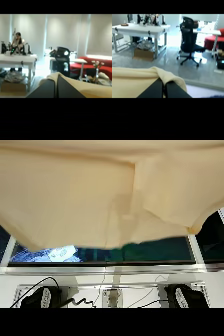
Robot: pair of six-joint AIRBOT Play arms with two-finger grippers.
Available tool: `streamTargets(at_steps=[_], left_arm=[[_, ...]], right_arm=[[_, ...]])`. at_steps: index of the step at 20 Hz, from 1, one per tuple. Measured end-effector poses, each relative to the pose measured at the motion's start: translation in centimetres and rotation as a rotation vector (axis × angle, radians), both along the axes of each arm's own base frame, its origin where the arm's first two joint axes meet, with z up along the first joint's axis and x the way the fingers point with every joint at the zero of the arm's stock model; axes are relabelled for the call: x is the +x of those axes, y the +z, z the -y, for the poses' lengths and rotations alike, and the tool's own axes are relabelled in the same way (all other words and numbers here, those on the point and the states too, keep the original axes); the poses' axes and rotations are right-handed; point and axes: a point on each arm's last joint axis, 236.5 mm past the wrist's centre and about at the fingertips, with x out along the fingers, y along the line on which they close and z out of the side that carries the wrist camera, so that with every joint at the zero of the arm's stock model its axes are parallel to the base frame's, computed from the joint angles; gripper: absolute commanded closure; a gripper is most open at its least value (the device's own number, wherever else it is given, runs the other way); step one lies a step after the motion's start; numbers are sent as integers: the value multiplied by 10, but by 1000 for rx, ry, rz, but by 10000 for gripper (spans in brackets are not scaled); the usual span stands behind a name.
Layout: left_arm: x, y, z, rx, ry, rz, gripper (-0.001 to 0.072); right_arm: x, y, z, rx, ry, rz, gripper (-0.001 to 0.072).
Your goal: Fold the clothes and pants, and hang the long-sleeved shirts on hangers.
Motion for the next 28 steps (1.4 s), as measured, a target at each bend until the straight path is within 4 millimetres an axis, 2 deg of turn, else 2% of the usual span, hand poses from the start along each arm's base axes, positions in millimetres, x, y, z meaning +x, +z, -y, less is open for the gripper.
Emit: streamTargets(at_steps=[2,4,7,9,10,12,14,15,17,19,22,23,24,25,27,28], left_arm=[[34,-36,-1,-23,-64,-133,681],[77,-91,0,-55,-157,-314,681],[140,-189,5,-108,-282,-591,681],[177,-256,15,-153,-349,-745,681],[195,-289,22,-175,-371,-808,681],[224,-342,35,-214,-386,-891,681],[244,-381,41,-235,-371,-939,681],[251,-394,41,-242,-359,-951,681],[257,-412,40,-243,-345,-976,681],[253,-429,38,-210,-345,-1025,681],[232,-465,38,-128,-366,-1170,680],[222,-480,37,-101,-371,-1233,655],[214,-492,36,-82,-375,-1286,406],[205,-503,36,-70,-382,-1339,-3],[190,-516,37,-60,-402,-1419,143],[184,-517,37,-50,-411,-1444,151]], right_arm=[[36,-29,7,47,11,-124,698],[82,-76,14,97,28,-296,697],[150,-165,20,181,72,-574,696],[190,-229,20,227,93,-733,696],[206,-258,18,249,100,-796,696],[237,-315,17,283,94,-892,696],[259,-360,18,312,74,-952,696],[265,-377,20,320,65,-976,696],[270,-401,24,310,48,-1015,696],[262,-423,27,268,43,-1080,696],[233,-457,29,203,53,-1229,696],[221,-469,28,192,58,-1283,673],[209,-481,27,186,64,-1337,432],[199,-491,27,180,66,-1375,137],[182,-504,27,166,72,-1439,209],[174,-508,28,153,73,-1469,267]])
